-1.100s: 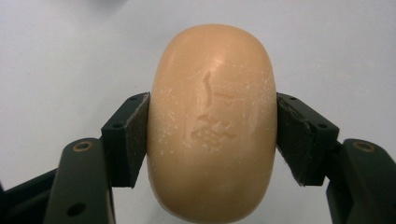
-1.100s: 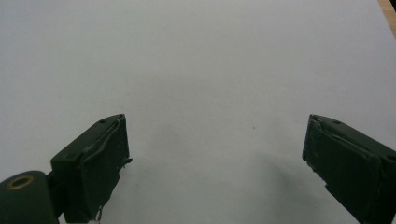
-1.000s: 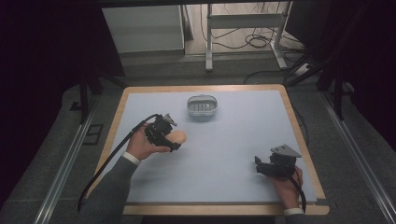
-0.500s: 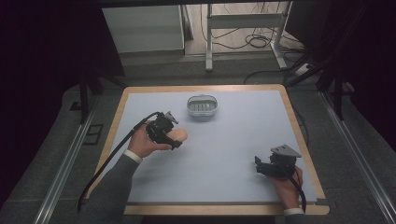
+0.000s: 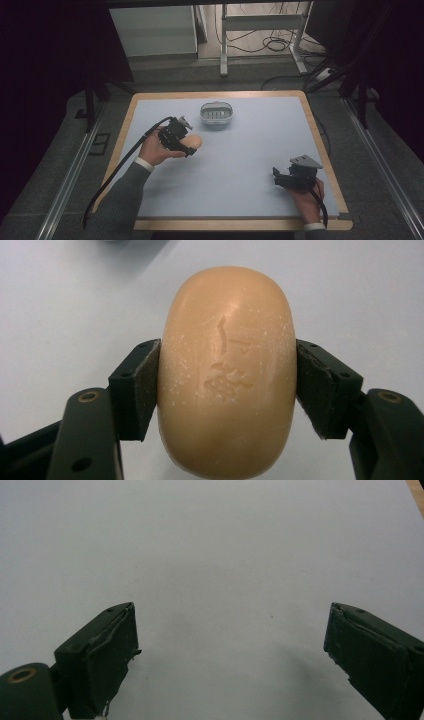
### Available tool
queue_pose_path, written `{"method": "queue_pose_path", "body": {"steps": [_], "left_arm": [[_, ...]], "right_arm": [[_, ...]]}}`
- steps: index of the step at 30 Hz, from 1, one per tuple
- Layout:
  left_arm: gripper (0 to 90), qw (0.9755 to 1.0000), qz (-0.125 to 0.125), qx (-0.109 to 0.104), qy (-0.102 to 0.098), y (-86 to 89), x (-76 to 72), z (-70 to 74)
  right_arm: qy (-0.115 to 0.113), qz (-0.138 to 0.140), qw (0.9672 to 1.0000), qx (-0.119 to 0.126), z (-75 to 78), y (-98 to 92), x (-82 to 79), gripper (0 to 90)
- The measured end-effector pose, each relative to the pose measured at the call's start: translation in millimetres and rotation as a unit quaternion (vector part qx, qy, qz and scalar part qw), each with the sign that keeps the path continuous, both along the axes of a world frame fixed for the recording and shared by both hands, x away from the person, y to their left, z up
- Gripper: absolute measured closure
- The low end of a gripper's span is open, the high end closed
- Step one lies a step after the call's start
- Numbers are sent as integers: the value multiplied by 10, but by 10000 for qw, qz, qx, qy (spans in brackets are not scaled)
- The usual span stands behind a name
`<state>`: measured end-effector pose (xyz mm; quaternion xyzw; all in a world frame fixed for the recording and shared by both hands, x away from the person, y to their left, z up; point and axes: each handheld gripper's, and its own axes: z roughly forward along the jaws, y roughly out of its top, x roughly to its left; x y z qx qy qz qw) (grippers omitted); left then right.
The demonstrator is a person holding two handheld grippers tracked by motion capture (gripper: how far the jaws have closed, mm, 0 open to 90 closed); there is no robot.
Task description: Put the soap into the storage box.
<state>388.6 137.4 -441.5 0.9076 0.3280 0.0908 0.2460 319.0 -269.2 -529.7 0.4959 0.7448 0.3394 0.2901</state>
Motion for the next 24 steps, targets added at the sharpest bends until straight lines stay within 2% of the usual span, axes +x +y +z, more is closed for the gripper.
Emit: {"method": "queue_pose_path", "body": {"steps": [12, 24], "left_arm": [[324, 10000, 0, 6, -51, -40, 76, 75], [324, 10000, -18, 49, -9, -68, 210, 104]], "right_arm": [[4, -3, 10000, -8, 0, 1, 0, 71], [-5, -22, 10000, -8, 0, 1, 0, 71]]}}
